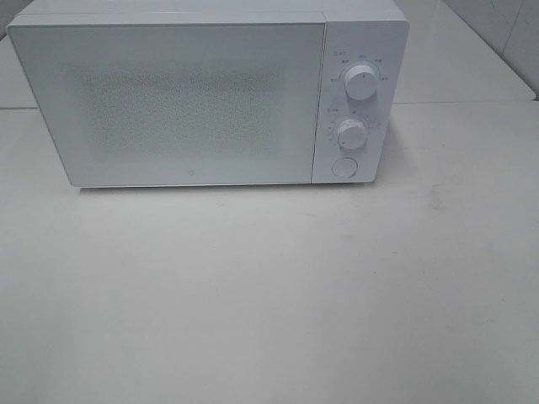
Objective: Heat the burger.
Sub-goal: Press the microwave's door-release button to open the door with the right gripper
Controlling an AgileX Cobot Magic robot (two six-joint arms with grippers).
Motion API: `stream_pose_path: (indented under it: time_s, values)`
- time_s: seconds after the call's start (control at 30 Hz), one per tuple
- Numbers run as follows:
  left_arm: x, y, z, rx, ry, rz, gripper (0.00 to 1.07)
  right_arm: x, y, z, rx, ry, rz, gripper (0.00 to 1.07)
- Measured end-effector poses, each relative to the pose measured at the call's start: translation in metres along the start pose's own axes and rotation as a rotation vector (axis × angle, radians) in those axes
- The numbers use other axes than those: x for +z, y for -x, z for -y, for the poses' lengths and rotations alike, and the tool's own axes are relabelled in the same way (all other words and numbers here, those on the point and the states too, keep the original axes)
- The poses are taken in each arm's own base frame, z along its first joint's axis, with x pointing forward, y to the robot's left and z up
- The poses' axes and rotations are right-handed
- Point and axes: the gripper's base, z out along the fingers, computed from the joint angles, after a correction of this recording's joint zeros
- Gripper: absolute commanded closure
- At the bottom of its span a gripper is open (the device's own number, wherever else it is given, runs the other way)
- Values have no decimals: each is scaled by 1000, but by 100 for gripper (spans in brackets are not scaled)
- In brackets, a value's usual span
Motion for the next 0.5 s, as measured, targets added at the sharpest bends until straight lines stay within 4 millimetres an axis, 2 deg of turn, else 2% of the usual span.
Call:
stream_pose_path:
  time_s: [0.07,0.17,0.33,0.5]
  values:
    - [0,0,0,0,0,0,6,-5,-12,1,20,-20,37,31]
    - [0,0,0,0,0,0,6,-7,-15,1,26,-26,52,31]
    - [0,0,0,0,0,0,6,-9,-36,3,40,-66,121,31]
    - [0,0,0,0,0,0,6,-12,-47,3,37,-74,174,31]
